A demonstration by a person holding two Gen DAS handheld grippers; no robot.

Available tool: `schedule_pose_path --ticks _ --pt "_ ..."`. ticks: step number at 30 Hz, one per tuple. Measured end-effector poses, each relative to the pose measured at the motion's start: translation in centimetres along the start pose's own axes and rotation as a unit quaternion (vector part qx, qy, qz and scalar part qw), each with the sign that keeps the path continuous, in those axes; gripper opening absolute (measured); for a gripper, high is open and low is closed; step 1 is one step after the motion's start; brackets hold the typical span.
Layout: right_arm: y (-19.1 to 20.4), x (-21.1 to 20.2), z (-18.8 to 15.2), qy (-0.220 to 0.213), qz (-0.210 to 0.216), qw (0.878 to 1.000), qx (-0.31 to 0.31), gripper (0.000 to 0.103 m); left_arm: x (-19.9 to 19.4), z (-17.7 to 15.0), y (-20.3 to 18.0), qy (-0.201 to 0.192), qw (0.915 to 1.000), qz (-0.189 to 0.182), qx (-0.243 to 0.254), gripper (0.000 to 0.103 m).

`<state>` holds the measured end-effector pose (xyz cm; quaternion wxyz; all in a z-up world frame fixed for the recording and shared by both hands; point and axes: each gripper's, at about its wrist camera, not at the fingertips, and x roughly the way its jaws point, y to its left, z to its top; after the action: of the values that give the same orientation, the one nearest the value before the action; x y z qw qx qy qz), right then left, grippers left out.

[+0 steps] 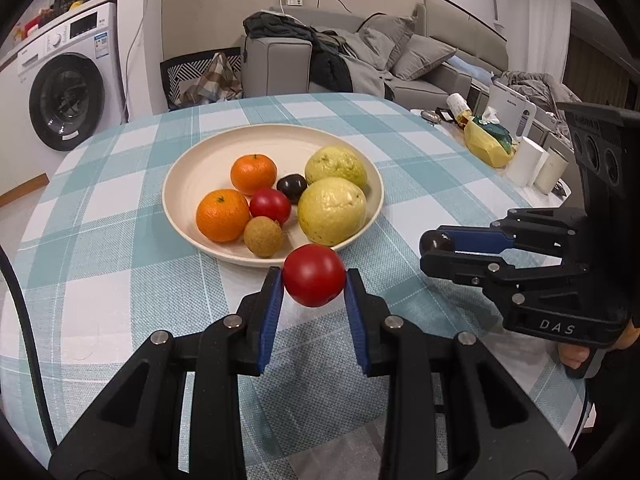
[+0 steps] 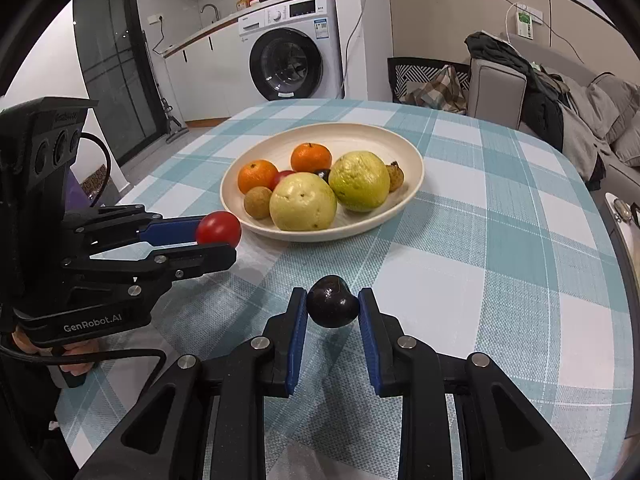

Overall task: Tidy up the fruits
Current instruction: 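Carry the tomato with the left tool while the right tool carries the plum to the plate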

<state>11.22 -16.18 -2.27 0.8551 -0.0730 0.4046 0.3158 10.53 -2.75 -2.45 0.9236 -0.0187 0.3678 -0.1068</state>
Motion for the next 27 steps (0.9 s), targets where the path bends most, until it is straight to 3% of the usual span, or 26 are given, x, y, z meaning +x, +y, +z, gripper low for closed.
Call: schedule_pose_path --ticks 17,27 --pt "-0.6 -1.5 1.5 -0.078 0.008 0.997 0.023 0.027 -2.3 1.1 1.4 -0.045 0.9985 0.027 -0.018 0.028" --pt "-1.1 -0.9 2.8 -0.093 0.015 0.995 0.037 0.027 -1.9 1.8 2.8 -0.05 0.9975 0.035 -0.035 0.028"
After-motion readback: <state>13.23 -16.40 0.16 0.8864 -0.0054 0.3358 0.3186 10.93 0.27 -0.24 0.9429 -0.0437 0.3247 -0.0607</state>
